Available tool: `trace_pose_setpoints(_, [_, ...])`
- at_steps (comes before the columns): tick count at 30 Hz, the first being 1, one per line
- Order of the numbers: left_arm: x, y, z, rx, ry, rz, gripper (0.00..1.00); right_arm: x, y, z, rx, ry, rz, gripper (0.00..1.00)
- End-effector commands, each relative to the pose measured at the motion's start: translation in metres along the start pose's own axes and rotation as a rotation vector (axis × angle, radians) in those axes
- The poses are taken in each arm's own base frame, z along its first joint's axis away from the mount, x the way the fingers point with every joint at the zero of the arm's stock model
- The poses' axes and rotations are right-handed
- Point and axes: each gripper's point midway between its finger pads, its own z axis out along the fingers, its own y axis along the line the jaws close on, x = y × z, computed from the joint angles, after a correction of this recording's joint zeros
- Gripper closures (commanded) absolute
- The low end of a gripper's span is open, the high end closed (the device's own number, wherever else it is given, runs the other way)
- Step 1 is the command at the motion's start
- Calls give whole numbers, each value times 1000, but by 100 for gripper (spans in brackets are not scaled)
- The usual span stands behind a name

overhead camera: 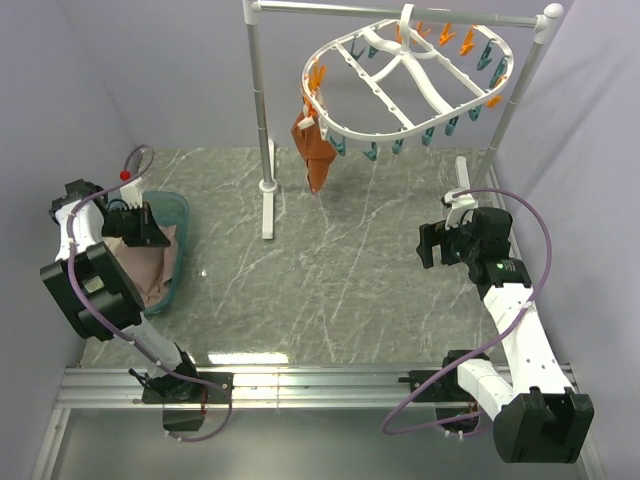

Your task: Clip the underwear to the hanger

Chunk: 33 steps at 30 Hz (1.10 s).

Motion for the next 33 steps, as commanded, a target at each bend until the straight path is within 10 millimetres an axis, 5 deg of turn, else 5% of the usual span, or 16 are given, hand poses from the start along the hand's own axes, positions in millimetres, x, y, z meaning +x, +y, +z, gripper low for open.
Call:
trace_pose_setpoints(1, [-29, -19, -27, 13, -75, 93, 100, -12, 1, -5, 7, -46, -16, 0])
trace_pose_setpoints(10, [-97, -92, -103, 32, -239, 246, 100, -24, 5, -7, -16, -77, 0, 0])
trace_pose_setpoints(19, [-139, -222, -142, 175, -405, 465, 100, -39, 8, -11, -39, -106, 10, 0])
trace_pose_setpoints(25, [-120, -327, -149, 410, -438, 618, 100, -45, 9, -15, -36, -122, 2, 0])
trace_pose_setpoints(28, [-101, -351, -134, 509, -421, 681, 100, -45, 12, -15, -55, -121, 10, 0])
trace_pose_setpoints(33, [-68, -357, -101, 644, -293, 689, 100, -46, 14, -18, -63, -115, 11, 0])
